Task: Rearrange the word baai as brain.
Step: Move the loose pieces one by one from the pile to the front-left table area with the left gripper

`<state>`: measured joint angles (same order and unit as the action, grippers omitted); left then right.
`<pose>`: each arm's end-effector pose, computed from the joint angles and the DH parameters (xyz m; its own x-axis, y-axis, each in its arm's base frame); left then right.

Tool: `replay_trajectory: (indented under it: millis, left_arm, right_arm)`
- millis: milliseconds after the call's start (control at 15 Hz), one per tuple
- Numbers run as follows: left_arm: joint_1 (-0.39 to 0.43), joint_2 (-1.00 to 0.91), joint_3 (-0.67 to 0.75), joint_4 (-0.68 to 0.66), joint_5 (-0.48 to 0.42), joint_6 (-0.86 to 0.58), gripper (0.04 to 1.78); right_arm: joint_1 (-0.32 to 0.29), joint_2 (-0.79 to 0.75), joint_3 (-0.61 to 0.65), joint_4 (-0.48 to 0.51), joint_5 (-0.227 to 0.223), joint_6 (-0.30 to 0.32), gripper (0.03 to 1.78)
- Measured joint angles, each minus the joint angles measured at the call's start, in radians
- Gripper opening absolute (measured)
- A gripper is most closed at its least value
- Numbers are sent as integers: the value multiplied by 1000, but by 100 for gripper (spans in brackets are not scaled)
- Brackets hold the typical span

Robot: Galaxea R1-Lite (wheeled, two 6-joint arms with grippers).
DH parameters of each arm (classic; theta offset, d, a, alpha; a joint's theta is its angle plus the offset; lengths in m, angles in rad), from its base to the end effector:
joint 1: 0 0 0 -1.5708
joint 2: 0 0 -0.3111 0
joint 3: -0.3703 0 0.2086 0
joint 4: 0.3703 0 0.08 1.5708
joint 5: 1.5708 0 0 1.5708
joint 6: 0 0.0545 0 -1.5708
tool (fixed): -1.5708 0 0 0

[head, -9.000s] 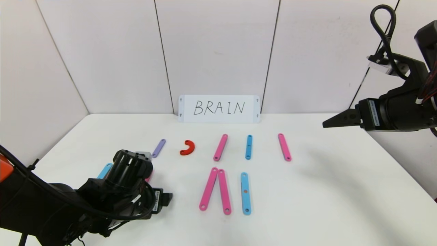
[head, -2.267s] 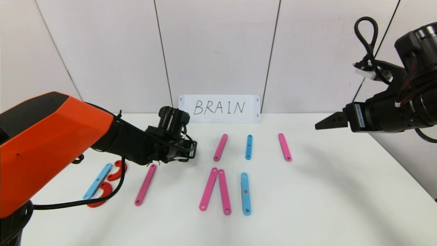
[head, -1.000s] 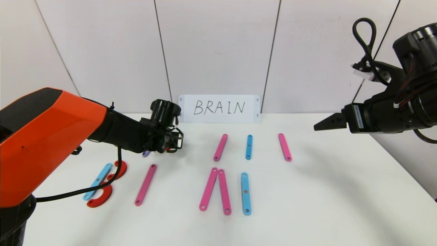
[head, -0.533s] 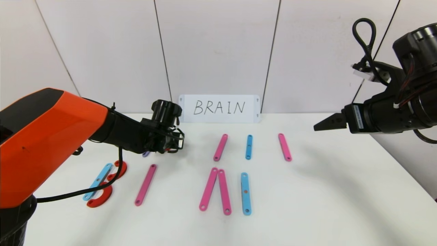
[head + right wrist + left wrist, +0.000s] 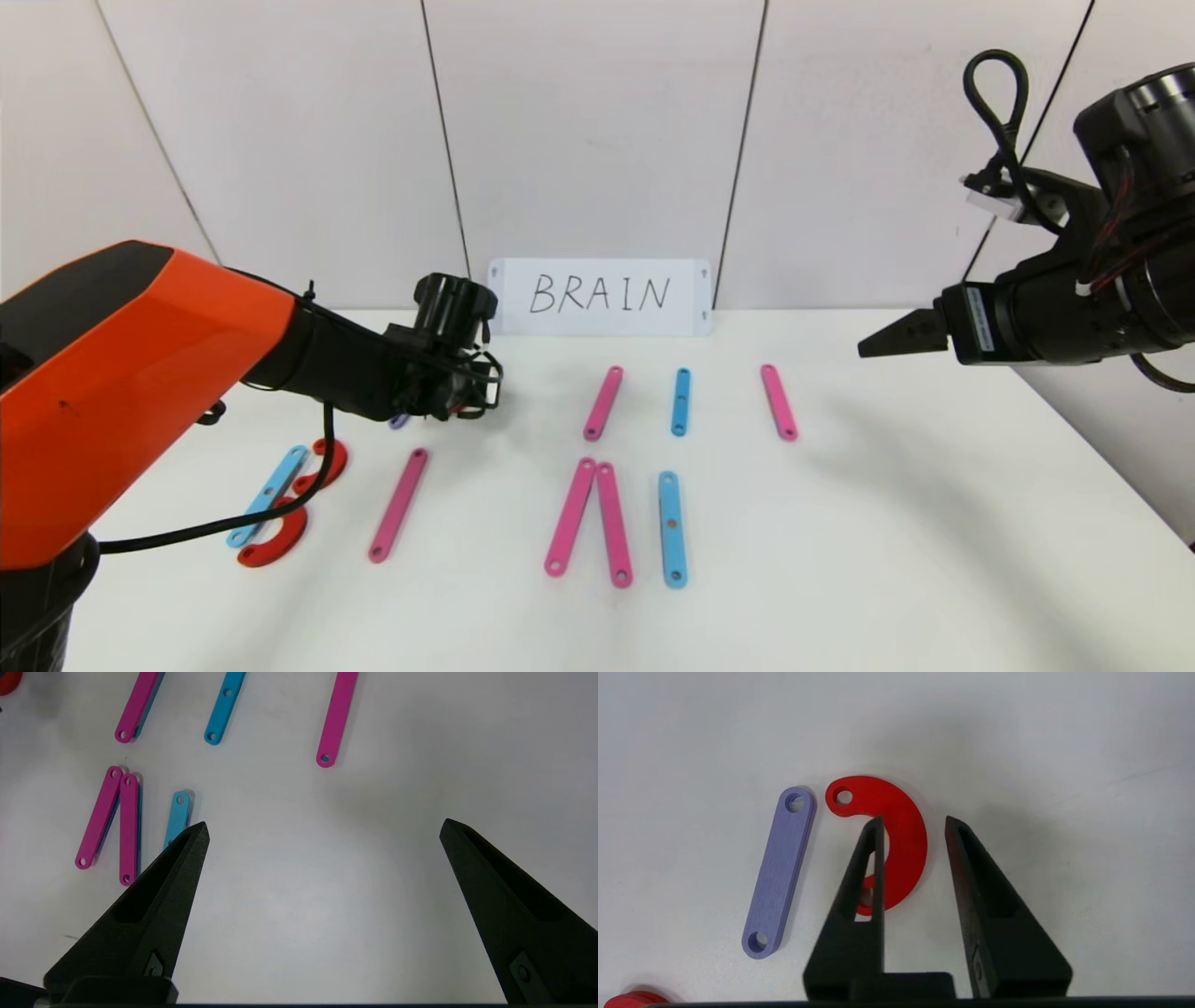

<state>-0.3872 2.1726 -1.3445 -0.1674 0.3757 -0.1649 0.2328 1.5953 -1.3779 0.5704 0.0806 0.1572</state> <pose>0.4395 -0.1576 0.0840 0.8187 0.0624 -0.5709 -0.0114 0.9956 0.0925 0.2992 0.0755 0.2476 0.6656 0.2405 -0.7065 -0.1737 0.9706 0.1668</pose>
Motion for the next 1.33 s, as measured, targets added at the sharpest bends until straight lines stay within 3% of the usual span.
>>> replay_trajectory:
  millis: [267, 467, 600, 1067, 1333]
  left_arm:
    - [-1, -8, 11, 11, 37, -41, 133]
    - [-1, -14, 13, 12, 44, -48, 163]
    - [-3, -15, 9, 14, 45, -58, 170]
    - [-15, 8, -6, 24, 43, -78, 171]
    - [-16, 31, -76, 137, 37, -167, 171]
  right_arm:
    - [5, -3, 1, 1, 0, 0, 173]
    - [11, -3, 5, 0, 0, 0, 173]
    - [12, -4, 6, 0, -1, 0, 173]
    - [12, -6, 5, 0, -2, 0, 173]
    - [13, -6, 5, 0, -1, 0, 173]
